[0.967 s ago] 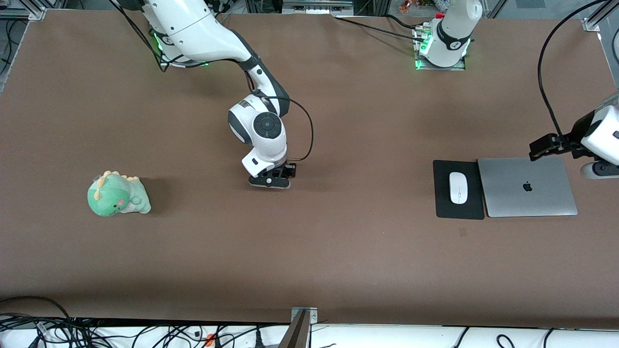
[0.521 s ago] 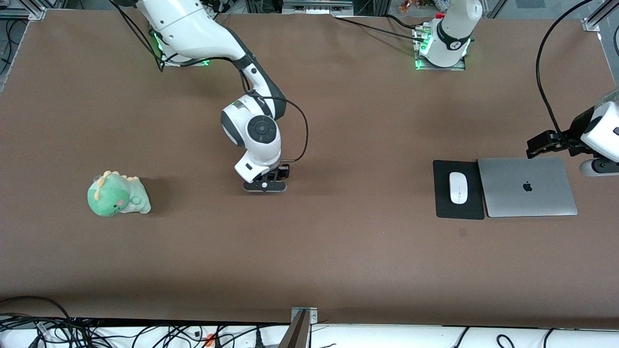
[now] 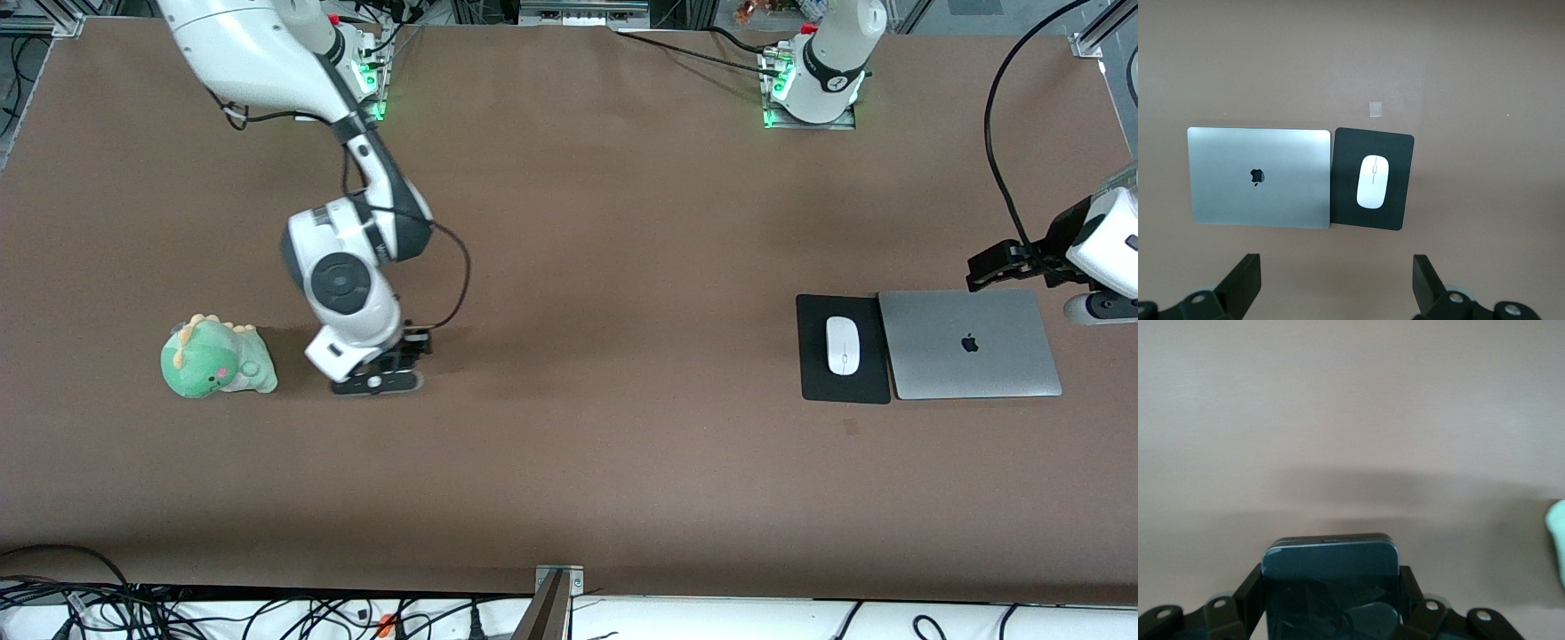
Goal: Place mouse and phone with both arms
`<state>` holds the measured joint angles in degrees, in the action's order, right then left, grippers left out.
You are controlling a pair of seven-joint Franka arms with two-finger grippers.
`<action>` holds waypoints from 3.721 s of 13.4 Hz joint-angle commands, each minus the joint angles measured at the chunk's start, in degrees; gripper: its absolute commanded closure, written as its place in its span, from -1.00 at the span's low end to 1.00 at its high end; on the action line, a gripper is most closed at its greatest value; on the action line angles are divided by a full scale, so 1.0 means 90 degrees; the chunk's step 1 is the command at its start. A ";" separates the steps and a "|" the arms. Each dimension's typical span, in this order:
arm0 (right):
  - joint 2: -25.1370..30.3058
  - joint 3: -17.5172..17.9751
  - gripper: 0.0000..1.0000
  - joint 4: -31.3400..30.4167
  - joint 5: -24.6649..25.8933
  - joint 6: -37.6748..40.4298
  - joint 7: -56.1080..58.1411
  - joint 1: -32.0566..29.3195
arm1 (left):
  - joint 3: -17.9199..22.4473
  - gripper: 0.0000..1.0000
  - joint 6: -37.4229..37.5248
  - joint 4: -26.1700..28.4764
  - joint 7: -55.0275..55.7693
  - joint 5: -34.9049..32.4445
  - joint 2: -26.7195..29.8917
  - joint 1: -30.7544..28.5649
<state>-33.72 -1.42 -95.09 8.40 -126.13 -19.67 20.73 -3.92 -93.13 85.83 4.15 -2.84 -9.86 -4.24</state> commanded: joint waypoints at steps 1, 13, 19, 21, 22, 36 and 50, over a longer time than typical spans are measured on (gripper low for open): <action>0.0416 0.0099 1.00 -0.1110 -0.0219 -0.1175 0.0455 -0.0680 | -0.0014 -1.00 0.0074 -0.0064 0.0057 0.0179 -0.0017 -0.0008; 0.0309 0.0099 -1.00 -0.2521 -0.0425 -0.3544 0.1121 -0.1532 | -0.0014 -1.00 0.0084 -0.0064 0.0057 0.0179 -0.0017 0.0002; 0.0699 0.0148 -1.00 -0.2073 -0.0483 -0.2560 0.1131 -0.1532 | -0.0014 -1.00 0.0084 -0.0054 -0.0031 0.0179 -0.0017 -0.0008; 0.0904 0.0167 -1.00 -0.1761 -0.0756 -0.1956 0.1141 -0.1532 | -0.0014 -1.00 0.0084 -0.0054 -0.0031 0.0179 -0.0017 -0.0008; 0.0972 0.0167 -1.00 -0.1488 -0.0912 -0.1478 0.1228 -0.1532 | -0.0014 -1.00 0.0084 -0.0064 -0.0041 0.0179 -0.0017 -0.0008; 0.3024 -0.0594 -1.00 0.0445 -0.1033 0.3474 0.2742 -0.1893 | -0.0004 -1.00 0.0055 -0.0259 -0.0050 0.0315 -0.0017 -0.0017; 0.3258 -0.0604 -1.00 0.1073 -0.0826 0.3886 0.2684 -0.2010 | 0.0064 -1.00 0.0084 -0.0435 0.0037 0.0413 -0.0056 -0.0125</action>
<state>-5.13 -7.54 -85.89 0.84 -93.51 4.39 3.32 -3.06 -93.21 83.15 4.22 0.33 -10.07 -4.95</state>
